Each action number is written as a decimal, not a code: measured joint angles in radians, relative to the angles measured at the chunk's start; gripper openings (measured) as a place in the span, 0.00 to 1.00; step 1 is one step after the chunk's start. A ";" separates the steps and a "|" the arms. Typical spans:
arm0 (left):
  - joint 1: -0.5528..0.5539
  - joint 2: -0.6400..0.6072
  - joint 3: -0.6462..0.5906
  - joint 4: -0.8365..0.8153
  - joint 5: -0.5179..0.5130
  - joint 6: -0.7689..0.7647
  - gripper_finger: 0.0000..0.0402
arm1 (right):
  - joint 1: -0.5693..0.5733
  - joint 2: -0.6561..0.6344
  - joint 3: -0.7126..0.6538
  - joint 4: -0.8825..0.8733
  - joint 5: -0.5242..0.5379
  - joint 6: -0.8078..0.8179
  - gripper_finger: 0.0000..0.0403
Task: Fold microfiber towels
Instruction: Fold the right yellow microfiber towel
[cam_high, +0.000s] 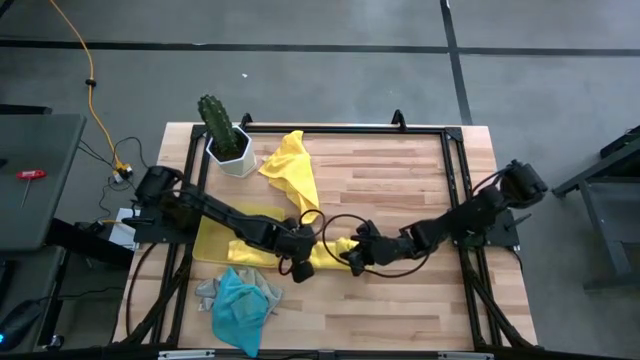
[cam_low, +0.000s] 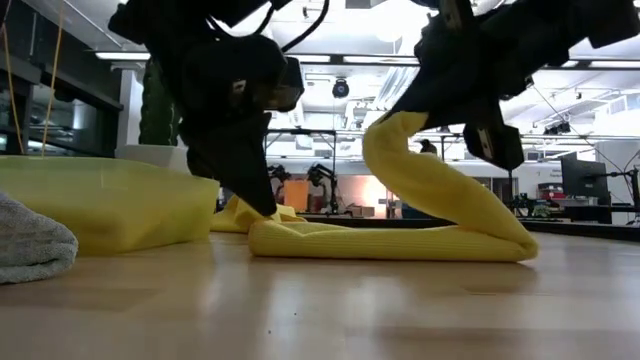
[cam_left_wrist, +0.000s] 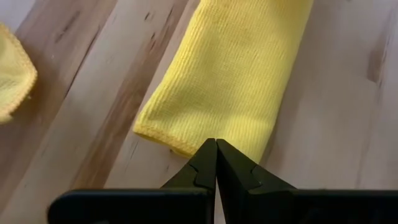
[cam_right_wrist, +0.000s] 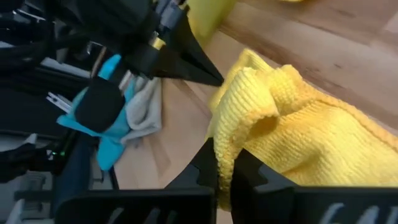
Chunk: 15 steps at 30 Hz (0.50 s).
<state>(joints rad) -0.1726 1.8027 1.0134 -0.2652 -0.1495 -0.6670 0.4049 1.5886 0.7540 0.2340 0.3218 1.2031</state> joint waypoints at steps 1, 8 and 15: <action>-0.001 0.004 0.000 0.000 -0.004 0.001 0.00 | 0.000 0.004 0.000 -0.001 0.000 0.000 0.00; -0.006 0.012 -0.001 -0.005 -0.007 0.043 0.00 | -0.005 0.030 0.000 0.039 -0.011 -0.038 0.00; -0.006 0.018 -0.004 -0.009 0.008 0.091 0.00 | -0.038 0.031 0.000 0.131 -0.052 -0.112 0.00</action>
<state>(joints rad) -0.1787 1.8208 1.0089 -0.2738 -0.1413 -0.5759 0.3665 1.6192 0.7540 0.3652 0.2700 1.0907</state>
